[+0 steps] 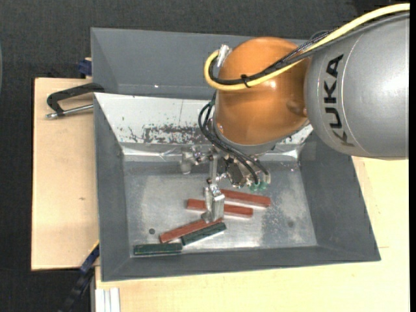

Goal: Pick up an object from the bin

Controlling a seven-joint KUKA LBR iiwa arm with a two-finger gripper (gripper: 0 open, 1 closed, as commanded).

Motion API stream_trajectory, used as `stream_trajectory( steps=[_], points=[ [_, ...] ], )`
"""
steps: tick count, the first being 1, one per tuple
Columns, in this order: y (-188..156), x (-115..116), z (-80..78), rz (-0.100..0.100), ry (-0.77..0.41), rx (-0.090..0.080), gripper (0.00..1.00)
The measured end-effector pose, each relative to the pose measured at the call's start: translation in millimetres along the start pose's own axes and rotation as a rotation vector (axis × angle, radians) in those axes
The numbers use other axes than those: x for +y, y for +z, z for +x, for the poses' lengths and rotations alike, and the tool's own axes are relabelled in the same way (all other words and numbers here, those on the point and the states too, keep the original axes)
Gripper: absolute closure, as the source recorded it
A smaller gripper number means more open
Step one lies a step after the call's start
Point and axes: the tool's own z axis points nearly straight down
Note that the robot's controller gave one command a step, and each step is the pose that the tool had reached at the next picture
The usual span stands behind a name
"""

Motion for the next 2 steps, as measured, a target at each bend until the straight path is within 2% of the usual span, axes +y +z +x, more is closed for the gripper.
stream_trajectory(
  steps=[1, 2],
  points=[
    [50, -12, -2.0, 0.000, -0.018, -0.005, 0.00],
    [119, -33, 2.3, 0.000, -0.039, -0.001, 0.00]
  ],
)
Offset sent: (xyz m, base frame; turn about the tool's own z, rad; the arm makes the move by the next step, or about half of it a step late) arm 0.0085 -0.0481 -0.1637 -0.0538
